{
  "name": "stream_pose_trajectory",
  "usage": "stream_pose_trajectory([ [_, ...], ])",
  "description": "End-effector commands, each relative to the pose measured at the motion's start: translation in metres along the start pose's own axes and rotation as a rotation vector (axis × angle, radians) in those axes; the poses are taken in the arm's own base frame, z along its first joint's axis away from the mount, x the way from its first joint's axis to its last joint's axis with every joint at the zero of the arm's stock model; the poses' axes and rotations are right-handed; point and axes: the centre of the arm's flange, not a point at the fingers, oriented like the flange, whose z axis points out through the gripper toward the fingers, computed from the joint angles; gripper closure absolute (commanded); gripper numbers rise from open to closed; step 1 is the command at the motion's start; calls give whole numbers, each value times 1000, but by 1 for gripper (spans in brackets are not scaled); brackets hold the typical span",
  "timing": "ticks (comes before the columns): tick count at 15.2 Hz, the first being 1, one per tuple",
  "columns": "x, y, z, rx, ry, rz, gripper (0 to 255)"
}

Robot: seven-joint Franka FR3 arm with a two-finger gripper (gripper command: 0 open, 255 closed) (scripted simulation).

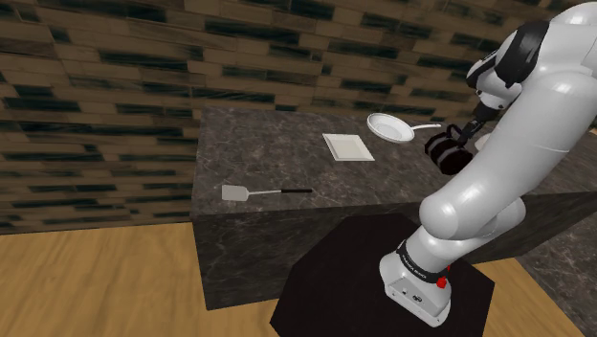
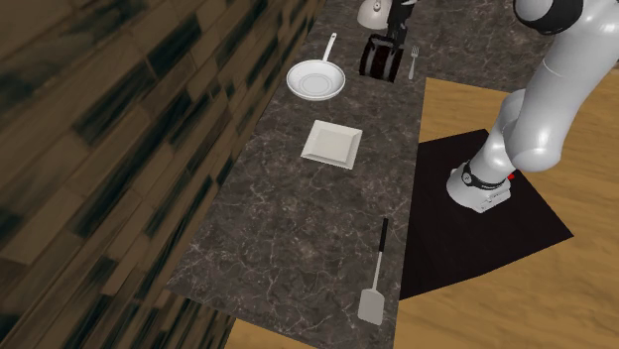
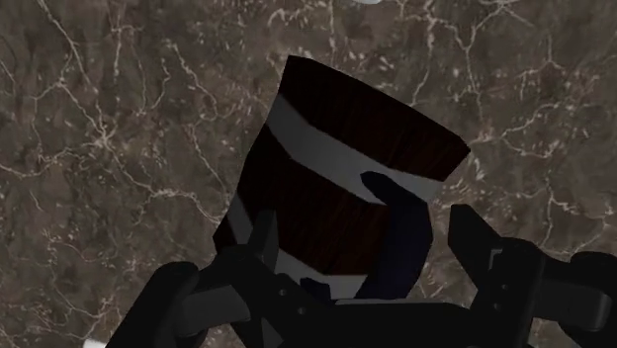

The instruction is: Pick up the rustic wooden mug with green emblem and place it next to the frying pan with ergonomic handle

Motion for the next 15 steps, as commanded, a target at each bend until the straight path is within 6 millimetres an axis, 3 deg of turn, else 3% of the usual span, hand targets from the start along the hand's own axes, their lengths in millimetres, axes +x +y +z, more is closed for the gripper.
stream_pose_trajectory([
  [1,-1,-4,1,33,-12,1,0],
  [2,-1,-6,1,33,-12,1,0],
  [3,-13,-5,18,35,-8,1,0],
  [7,-13,-3,-32,35,-8,1,0],
  [15,-13,-3,-32,35,-8,1,0],
])
